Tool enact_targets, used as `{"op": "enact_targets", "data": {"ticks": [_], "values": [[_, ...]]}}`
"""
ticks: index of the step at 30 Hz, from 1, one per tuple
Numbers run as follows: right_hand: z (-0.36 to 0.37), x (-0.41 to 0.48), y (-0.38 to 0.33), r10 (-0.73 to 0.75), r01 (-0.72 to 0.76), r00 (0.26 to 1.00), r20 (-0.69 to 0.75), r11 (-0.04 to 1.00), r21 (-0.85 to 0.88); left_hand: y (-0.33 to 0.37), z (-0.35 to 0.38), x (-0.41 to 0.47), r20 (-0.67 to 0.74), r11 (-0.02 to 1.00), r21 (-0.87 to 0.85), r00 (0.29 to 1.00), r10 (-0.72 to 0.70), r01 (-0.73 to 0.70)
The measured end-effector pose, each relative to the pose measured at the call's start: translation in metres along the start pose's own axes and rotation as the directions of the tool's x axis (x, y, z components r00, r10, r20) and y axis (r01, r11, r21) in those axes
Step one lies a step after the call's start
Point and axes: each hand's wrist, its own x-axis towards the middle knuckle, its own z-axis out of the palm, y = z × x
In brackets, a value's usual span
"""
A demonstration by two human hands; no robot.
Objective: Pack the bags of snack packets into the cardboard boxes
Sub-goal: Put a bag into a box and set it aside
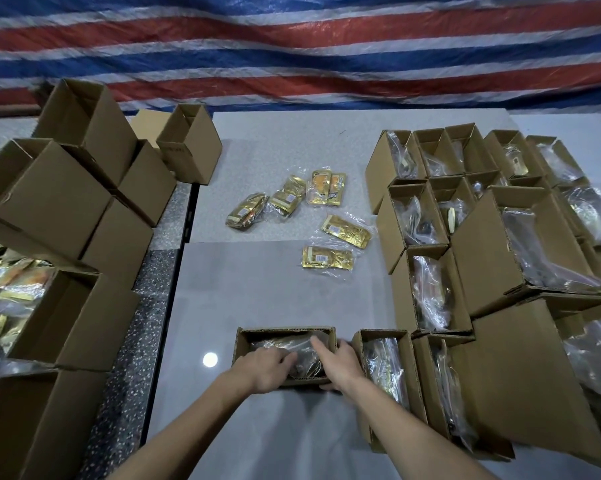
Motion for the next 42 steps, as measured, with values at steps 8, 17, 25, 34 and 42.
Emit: {"op": "enact_targets", "data": {"ticks": [8, 17, 25, 34, 42], "values": [[0.005, 0.000, -0.006, 0.036, -0.045, 0.996, -0.086, 0.993, -0.106, 0.010, 0.003, 0.006, 0.075, 0.998, 0.057, 0.997, 0.032, -0.036], [0.011, -0.003, -0.015, 0.031, -0.073, 0.980, -0.199, 0.976, -0.207, 0.014, 0.030, -0.004, -0.159, 0.924, 0.378, 0.978, 0.136, -0.067], [0.006, 0.000, -0.021, 0.119, -0.116, 0.990, -0.081, 0.992, 0.044, -0.001, 0.017, -0.005, -0.142, 0.944, 0.308, 0.976, 0.167, -0.117], [0.011, 0.003, -0.026, 0.179, -0.172, 0.982, -0.067, 0.980, 0.096, 0.001, -0.013, -0.002, -0.004, 0.957, 0.257, 0.990, 0.140, -0.134], [0.018, 0.009, -0.041, 0.206, -0.201, 0.976, -0.062, 0.976, 0.088, 0.004, -0.030, 0.022, -0.227, 0.913, 0.407, 0.967, 0.117, -0.014]]}}
